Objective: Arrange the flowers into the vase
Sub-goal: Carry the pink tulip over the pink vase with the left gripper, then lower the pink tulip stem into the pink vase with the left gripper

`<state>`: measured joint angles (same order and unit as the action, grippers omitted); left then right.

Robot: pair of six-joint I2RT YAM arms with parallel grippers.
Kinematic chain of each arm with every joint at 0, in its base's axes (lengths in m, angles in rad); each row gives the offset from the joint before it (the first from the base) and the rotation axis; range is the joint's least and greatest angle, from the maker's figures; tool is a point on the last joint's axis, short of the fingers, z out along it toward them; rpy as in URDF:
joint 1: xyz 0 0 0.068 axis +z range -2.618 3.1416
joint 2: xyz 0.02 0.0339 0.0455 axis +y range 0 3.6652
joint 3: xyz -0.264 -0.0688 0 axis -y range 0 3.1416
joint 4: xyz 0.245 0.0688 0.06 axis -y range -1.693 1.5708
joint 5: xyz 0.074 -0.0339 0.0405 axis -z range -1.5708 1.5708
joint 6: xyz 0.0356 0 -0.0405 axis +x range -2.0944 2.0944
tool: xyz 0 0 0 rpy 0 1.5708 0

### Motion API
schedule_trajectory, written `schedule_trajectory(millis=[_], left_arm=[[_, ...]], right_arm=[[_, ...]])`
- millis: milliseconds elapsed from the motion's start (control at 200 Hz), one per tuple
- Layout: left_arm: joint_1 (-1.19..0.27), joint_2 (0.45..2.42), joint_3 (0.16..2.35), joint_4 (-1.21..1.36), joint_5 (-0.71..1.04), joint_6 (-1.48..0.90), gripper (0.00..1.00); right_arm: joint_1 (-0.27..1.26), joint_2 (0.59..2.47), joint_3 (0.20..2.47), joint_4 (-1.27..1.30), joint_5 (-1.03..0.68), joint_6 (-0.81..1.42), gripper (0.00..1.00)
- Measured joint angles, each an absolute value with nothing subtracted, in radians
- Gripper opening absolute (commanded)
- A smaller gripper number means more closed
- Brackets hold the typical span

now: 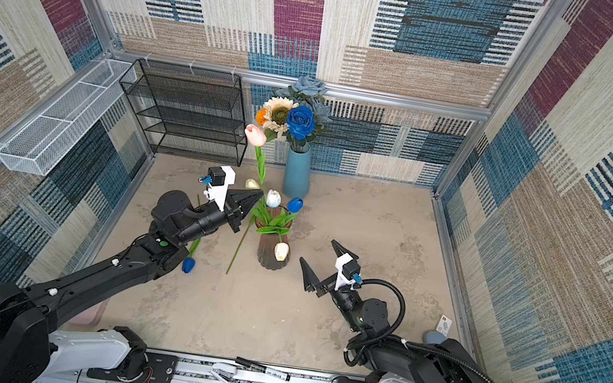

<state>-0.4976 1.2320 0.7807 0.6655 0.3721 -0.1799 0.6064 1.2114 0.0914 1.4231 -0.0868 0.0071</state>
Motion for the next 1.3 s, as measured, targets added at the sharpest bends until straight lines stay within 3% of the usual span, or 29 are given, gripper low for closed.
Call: schedule_trajectory(millis=[987, 1112, 1297], left_arm=[[-0.527, 1.226, 0.751, 0.643, 0.357, -0.127, 0.0], [-0.532, 1.223, 0.751, 0.627, 0.347, -0.115, 0.33], [-0.537, 1.181, 0.758, 0.523, 0.34, -0.089, 0.42]], right_arm=[[0.606, 1.237, 0.093, 1.423, -0.087, 0.007, 1.0], [0.606, 1.235, 0.093, 1.423, -0.087, 0.007, 1.0], [0.606, 1.235, 0.093, 1.423, -0.087, 0.007, 1.0]])
